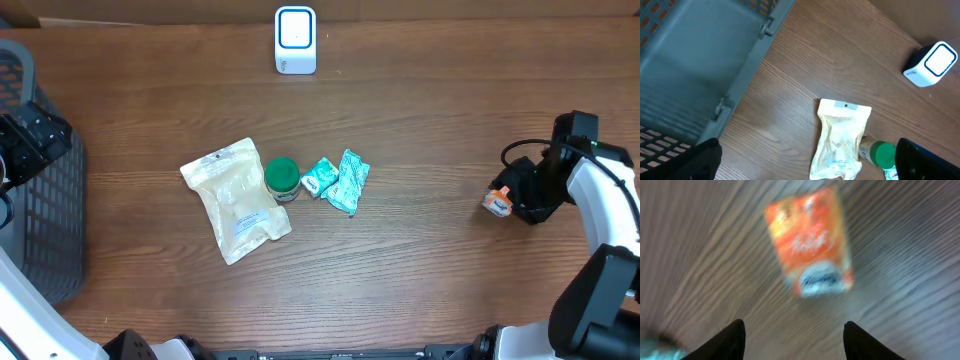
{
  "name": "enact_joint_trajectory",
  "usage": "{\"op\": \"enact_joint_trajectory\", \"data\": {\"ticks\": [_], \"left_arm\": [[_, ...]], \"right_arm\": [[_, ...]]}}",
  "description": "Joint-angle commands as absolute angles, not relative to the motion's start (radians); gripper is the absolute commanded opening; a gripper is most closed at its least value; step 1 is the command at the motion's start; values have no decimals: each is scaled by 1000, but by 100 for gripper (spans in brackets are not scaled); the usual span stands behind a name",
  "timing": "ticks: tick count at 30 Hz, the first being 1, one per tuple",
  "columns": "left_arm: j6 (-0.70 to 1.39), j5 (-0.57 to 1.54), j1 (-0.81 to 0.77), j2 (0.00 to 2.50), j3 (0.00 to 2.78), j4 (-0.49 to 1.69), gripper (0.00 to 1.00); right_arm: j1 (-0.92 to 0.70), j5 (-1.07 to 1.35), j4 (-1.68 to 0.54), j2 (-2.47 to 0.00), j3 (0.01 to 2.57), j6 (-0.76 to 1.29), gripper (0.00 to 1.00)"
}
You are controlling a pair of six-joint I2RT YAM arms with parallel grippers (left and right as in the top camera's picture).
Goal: Scan the item barcode
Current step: 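Move the Kleenex pack right and release it on the table, then lower the right gripper onto the larger teal packet and grasp it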
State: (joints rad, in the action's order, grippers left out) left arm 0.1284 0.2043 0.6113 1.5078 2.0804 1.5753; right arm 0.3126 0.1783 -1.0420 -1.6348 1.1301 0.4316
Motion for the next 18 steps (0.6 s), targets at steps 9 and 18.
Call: {"op": "enact_joint_trajectory", "data": {"ticks": [9,18], "left_arm": [[138,202,615,1512,2090,1573,100],[138,202,615,1512,2090,1574,100]], "right_arm": [[94,471,-1200,-1630,1442,95,63],[-138,398,-1047,-1630,1441,96,62]]}}
